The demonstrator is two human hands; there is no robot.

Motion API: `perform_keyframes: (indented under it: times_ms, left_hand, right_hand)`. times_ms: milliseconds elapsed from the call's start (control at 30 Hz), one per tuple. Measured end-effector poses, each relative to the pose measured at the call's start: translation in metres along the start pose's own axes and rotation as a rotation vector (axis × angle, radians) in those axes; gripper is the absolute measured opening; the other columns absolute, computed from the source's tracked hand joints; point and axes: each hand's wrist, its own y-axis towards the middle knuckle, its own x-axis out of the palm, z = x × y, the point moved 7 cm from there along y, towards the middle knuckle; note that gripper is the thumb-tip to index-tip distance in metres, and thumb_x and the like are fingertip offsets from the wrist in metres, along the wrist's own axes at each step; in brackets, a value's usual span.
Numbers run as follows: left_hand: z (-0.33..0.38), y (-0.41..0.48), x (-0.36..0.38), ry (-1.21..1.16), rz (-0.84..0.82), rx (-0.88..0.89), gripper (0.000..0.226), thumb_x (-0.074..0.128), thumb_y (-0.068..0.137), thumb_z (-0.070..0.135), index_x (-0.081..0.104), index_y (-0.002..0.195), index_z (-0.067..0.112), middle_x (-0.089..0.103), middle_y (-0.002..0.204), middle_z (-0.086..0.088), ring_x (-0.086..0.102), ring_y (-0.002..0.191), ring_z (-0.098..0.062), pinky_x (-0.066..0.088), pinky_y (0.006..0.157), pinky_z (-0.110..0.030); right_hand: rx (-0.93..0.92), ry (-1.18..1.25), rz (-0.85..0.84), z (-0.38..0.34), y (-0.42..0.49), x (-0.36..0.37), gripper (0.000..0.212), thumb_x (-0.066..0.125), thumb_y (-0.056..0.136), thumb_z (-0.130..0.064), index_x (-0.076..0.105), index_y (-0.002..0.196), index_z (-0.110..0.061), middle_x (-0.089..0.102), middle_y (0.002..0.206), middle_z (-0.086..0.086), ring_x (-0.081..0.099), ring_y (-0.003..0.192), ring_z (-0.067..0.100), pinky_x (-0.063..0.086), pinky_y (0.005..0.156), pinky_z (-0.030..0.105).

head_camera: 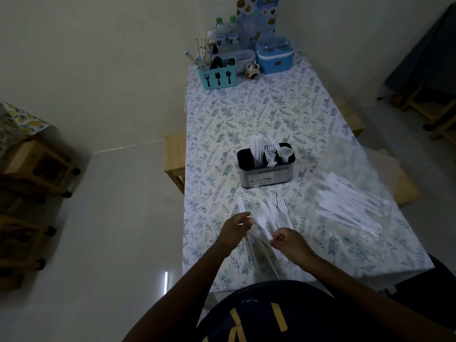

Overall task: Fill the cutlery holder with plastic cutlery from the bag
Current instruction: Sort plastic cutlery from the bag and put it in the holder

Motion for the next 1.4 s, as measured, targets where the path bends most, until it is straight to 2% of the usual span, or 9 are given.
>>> perform_keyframes:
  times_ms: [100,200,333,400,500,600,800,1233,1400]
  left_hand:
    - [0.009,-0.003,0.005,-0.112,-0.077,-0.011,0.032,0.062,0.092,0.035,0.066,0.11,0.009,0.068,0.096,-0.005,0.065,0.088,-0.013,0.051,0.08,-0.028]
    - [0.007,-0.003,0.01,-0.218,-0.127,-0.057,0.022,0.061,0.094,0.031,0.071,0.11,0.019,0.067,0.094,-0.003,0.062,0.081,-0.012,0.049,0.081,-0.029]
    - [-0.002,0.002,0.001,-0.25,-0.012,-0.099,0.026,0.061,0.094,0.028,0.071,0.107,0.007,0.06,0.08,-0.004,0.057,0.068,-0.011,0.049,0.069,-0.024]
    - [-0.007,0.003,-0.004,-0.275,0.064,-0.131,0.032,0.062,0.094,0.025,0.067,0.109,-0.003,0.058,0.074,-0.006,0.054,0.063,-0.012,0.05,0.067,-0.024]
    - [-0.005,0.001,-0.004,-0.304,0.085,-0.123,0.019,0.056,0.097,0.02,0.069,0.101,0.006,0.072,0.087,-0.007,0.056,0.073,-0.019,0.05,0.072,-0.027]
    - [0.0,-0.002,0.001,-0.293,0.062,-0.115,0.017,0.05,0.1,0.019,0.064,0.103,0.009,0.073,0.095,-0.008,0.059,0.07,-0.014,0.05,0.068,-0.023]
    - [0.005,-0.002,0.012,-0.269,0.018,-0.119,0.012,0.046,0.101,0.021,0.057,0.1,0.015,0.07,0.093,-0.008,0.056,0.069,-0.014,0.046,0.064,-0.023]
    - [0.01,0.004,0.022,-0.319,0.001,-0.166,0.029,0.037,0.104,0.028,0.054,0.095,0.006,0.067,0.097,-0.011,0.055,0.069,-0.016,0.049,0.067,-0.026]
    - [0.016,0.009,0.016,-0.43,0.011,-0.165,0.031,0.036,0.104,0.02,0.055,0.085,0.004,0.065,0.085,-0.012,0.054,0.069,-0.02,0.052,0.061,-0.023]
  right_hand:
    - [-0.01,0.092,-0.081,-0.009,-0.003,0.008,0.01,0.069,0.083,-0.02,0.064,0.085,-0.011,0.062,0.077,0.0,0.057,0.067,0.014,0.047,0.064,0.028]
    - [-0.022,0.137,-0.131,-0.012,-0.006,0.011,0.011,0.069,0.084,-0.022,0.065,0.086,-0.012,0.062,0.076,0.0,0.056,0.065,0.013,0.046,0.062,0.027]
    - [0.022,0.207,-0.026,-0.003,-0.005,0.003,0.01,0.064,0.086,-0.02,0.066,0.078,-0.016,0.067,0.075,0.0,0.065,0.069,0.019,0.052,0.067,0.034]
    - [0.042,0.08,0.149,0.011,0.002,-0.015,0.01,0.063,0.086,-0.016,0.063,0.076,-0.015,0.066,0.078,0.002,0.064,0.076,0.022,0.048,0.067,0.032]
    - [0.082,-0.109,0.316,0.036,0.01,-0.039,0.013,0.071,0.078,-0.014,0.061,0.085,-0.009,0.061,0.084,0.006,0.059,0.077,0.021,0.039,0.064,0.024]
    - [0.116,-0.218,0.292,0.055,0.014,-0.039,0.028,0.077,0.072,-0.018,0.057,0.09,-0.007,0.056,0.088,0.009,0.055,0.076,0.02,0.039,0.064,0.025]
    - [0.084,-0.318,0.211,0.056,0.016,-0.028,0.019,0.067,0.078,-0.013,0.051,0.083,-0.007,0.059,0.082,0.009,0.056,0.076,0.024,0.043,0.064,0.031]
    - [0.116,0.133,0.239,0.054,0.008,-0.043,0.01,0.07,0.082,-0.016,0.065,0.088,-0.01,0.063,0.081,0.0,0.058,0.077,0.015,0.042,0.067,0.024]
    - [-0.008,0.209,0.095,0.029,0.0,-0.036,0.005,0.07,0.081,-0.014,0.066,0.083,-0.015,0.066,0.079,-0.003,0.061,0.075,0.012,0.044,0.064,0.02]
